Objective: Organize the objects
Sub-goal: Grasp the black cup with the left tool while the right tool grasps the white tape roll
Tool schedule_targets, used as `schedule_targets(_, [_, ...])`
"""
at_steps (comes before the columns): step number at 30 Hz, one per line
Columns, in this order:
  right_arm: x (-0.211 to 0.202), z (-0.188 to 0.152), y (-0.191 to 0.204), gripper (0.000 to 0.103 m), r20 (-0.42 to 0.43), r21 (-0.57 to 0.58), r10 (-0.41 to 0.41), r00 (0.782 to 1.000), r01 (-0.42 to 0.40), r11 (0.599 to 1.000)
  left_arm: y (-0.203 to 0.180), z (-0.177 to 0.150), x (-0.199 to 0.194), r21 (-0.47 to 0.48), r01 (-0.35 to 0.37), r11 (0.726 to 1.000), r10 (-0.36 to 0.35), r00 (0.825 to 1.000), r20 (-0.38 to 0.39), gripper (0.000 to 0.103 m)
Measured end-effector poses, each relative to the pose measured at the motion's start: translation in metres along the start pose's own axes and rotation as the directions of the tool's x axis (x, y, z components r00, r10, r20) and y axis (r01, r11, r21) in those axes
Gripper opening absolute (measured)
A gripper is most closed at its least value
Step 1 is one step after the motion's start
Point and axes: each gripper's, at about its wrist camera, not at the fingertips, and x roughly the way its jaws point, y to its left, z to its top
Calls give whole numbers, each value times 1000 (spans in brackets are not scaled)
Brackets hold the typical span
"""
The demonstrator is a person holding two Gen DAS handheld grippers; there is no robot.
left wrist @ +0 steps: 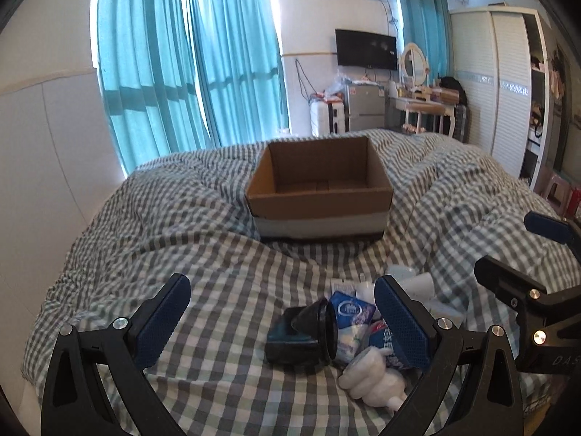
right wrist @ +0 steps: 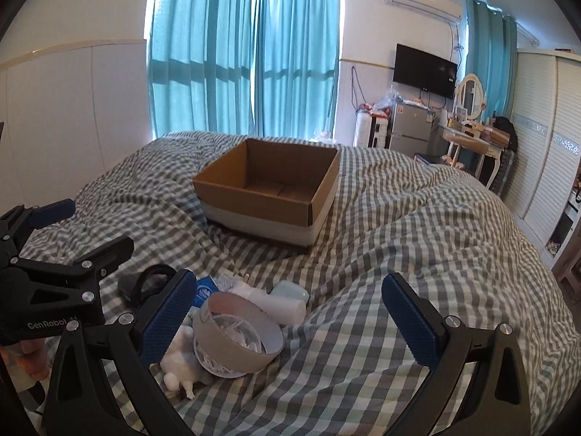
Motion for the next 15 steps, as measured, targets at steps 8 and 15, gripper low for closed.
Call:
schedule_targets(8, [24,-17,12,100,-101,-19,78,992,-81,997,-2,-20,37,2,10,1000,-10,990,-138,103])
schedule_targets(15, [45,-33,34,83,-186,-70,113,976,-128,989,-4,-31,48,24,26,999,-22,984,-176,83])
